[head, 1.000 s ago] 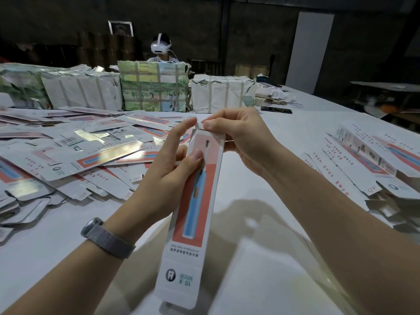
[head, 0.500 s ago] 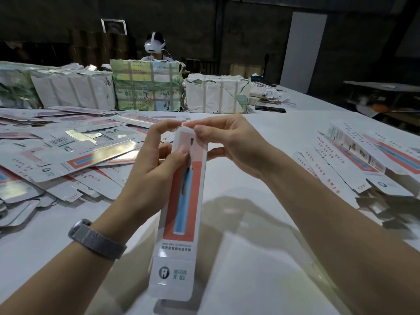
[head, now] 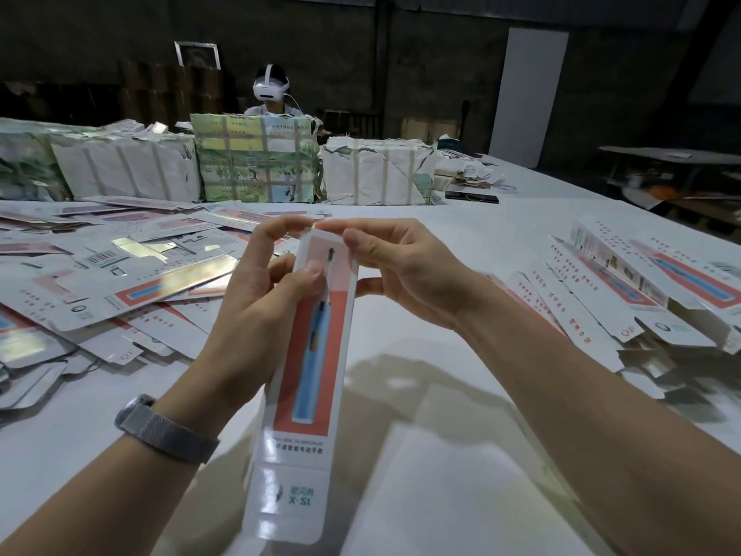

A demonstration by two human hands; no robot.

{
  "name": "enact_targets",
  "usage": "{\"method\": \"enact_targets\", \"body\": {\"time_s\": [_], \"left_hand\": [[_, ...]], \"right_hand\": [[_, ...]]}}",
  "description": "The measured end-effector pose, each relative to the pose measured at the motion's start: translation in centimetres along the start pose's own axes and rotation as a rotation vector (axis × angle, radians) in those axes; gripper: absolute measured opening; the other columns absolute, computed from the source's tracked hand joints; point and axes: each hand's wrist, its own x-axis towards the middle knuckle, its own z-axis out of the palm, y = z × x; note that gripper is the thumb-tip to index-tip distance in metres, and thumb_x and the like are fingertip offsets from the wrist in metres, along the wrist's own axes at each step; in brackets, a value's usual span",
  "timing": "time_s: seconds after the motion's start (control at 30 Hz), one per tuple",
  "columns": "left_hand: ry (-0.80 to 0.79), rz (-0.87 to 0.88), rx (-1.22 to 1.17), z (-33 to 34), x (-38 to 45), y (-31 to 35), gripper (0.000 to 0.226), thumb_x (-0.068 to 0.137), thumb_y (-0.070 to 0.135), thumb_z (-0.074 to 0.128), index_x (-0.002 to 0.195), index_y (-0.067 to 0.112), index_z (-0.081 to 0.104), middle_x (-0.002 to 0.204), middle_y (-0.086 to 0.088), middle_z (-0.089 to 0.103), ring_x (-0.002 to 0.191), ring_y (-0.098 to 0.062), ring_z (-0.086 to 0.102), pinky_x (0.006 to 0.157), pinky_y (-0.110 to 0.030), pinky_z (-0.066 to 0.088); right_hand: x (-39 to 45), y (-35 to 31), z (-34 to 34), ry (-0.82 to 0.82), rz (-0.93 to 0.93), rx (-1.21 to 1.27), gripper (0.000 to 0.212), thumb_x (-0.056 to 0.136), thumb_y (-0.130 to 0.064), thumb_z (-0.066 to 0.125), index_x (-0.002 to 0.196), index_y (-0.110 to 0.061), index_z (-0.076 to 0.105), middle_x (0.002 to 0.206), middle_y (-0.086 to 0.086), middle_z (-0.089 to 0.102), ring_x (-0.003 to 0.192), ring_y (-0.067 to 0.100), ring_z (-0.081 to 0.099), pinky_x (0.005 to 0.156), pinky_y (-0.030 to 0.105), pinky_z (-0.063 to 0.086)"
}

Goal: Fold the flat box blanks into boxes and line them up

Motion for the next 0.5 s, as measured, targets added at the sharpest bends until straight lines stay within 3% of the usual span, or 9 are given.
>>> {"method": "enact_targets", "body": {"time_s": [0.17,0.3,0.37,0.43,0.5], "left_hand": [[0.038,0.007,-0.006,0.2,0.3,-0.4,0.025,0.094,0.026,0.057,0.114,0.040,0.056,0.078,0.008,0.070,0.064,-0.008,0.067,0.055,-0.020,0.054],[0.120,0.002,-0.041,0.2,0.8,-1.0,0.026,0.090,0.035,0.057,0.113,0.046,0.054,0.086,-0.006,0.065,0.071,-0.013,0.067,0.060,-0.028,0.055],[0.136,0.010,-0.035,0.0,0.9,-1.2,0.026,0.090,0.041,0.057,0.113,0.053,0.054,0.092,-0.011,0.065,0.074,-0.013,0.068,0.059,-0.030,0.056],[0.065,0.004,-0.106,-0.3,1.1,-1.3,0.029,0.092,0.047,0.057,0.120,0.056,0.056,0.098,0.001,0.071,0.078,-0.010,0.069,0.058,-0.029,0.056],[-0.081,-0.023,-0.136,-0.6,1.1,-1.7,0.043,0.089,0.060,0.056,0.132,0.055,0.055,0.105,0.010,0.070,0.088,-0.010,0.067,0.064,-0.030,0.056]], "right_hand": [[-0.1,0.1,0.6,-0.003,0.030,-0.072,0.033,0.100,-0.009,0.053,0.133,-0.011,0.059,0.121,0.009,0.064,0.106,0.022,0.062,0.085,0.047,0.055],[0.2,-0.4,2.3,0.303,-0.131,-0.520,0.030,0.095,-0.015,0.065,0.125,-0.015,0.065,0.110,0.003,0.064,0.082,0.008,0.062,0.076,0.021,0.053],[0.2,-0.9,2.9,0.348,-0.190,-0.752,0.042,0.093,-0.027,0.068,0.132,-0.017,0.062,0.112,0.002,0.058,0.087,0.011,0.060,0.082,0.025,0.052],[0.1,-1.8,3.2,0.312,-0.109,-0.894,0.056,0.091,-0.048,0.065,0.138,-0.020,0.057,0.115,-0.001,0.054,0.096,0.013,0.058,0.088,0.033,0.052],[0.1,-2.5,3.1,0.287,-0.012,-1.007,0.049,0.087,-0.058,0.063,0.123,-0.025,0.067,0.108,-0.001,0.052,0.097,0.015,0.057,0.086,0.037,0.049]]}}
